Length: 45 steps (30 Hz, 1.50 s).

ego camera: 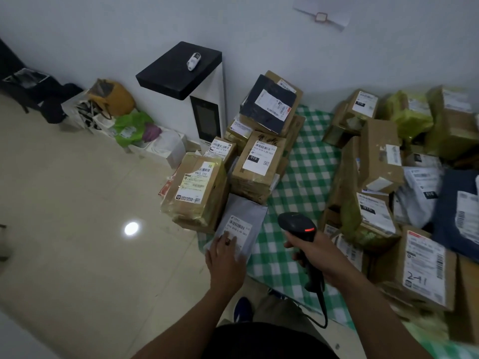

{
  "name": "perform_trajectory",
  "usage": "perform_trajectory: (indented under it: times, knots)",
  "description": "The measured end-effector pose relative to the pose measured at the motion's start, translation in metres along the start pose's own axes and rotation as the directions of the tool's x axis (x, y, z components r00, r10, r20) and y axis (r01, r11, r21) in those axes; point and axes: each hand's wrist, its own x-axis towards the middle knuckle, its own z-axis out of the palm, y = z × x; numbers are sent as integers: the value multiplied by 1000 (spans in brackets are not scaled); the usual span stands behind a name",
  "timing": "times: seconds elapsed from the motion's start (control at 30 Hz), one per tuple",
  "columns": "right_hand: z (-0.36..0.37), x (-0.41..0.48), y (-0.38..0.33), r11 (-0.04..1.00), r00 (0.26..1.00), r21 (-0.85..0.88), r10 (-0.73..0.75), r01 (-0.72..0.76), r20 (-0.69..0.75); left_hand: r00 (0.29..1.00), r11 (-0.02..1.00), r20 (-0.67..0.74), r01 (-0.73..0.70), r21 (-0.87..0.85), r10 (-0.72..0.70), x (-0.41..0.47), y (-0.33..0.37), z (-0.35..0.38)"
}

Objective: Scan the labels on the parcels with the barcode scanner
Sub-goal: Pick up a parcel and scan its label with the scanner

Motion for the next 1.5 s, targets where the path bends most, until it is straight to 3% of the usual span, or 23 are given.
perform_trajectory:
  times: [0.1,0.17,0.27,0.4,0.47,0.57,0.77,0.93,1.03,1.13,1.27,1.37,1.5]
  knots:
    - [-6,-8,4,999,999,-33,-1,-1,-34,988,981,149,19,194,-48,10,9,-10]
    - [-13,-14,8,999,997,-38,-11,8,-80,987,983,161,-20,184,-11,13,17,-13]
    - [-27,-28,15,999,987,-36,-21,15,-159,975,977,85,-198,-76,204,11,40,-10]
    - [-50,-52,19,999,960,10,-39,43,-277,920,876,204,-223,-429,334,12,116,-23]
    - [-63,-64,19,998,942,34,-47,62,-331,900,830,314,-87,-551,303,19,160,-29]
    - [-83,-76,19,997,915,31,-48,66,-401,837,781,503,162,-603,215,31,219,-40]
    - [-112,-83,16,996,880,61,-26,63,-475,673,766,709,336,-549,213,48,281,-22]
    - [-129,-82,11,991,878,117,4,59,-479,621,655,765,508,-560,172,62,287,-2]
    - [-135,-84,10,989,880,133,2,70,-474,591,531,794,631,-566,144,55,282,-15]
    - [-136,-83,4,986,888,129,-33,103,-458,614,425,778,673,-605,135,49,257,-19]
    - [-129,-75,-5,989,906,83,-73,118,-417,753,319,653,601,-733,81,42,216,-16]
    - [-119,-67,-15,993,926,15,-104,117,-364,870,340,491,451,-825,37,34,190,-18]
    - [-102,-54,-28,992,958,-47,-127,119,-256,939,409,344,310,-858,10,33,171,-25]
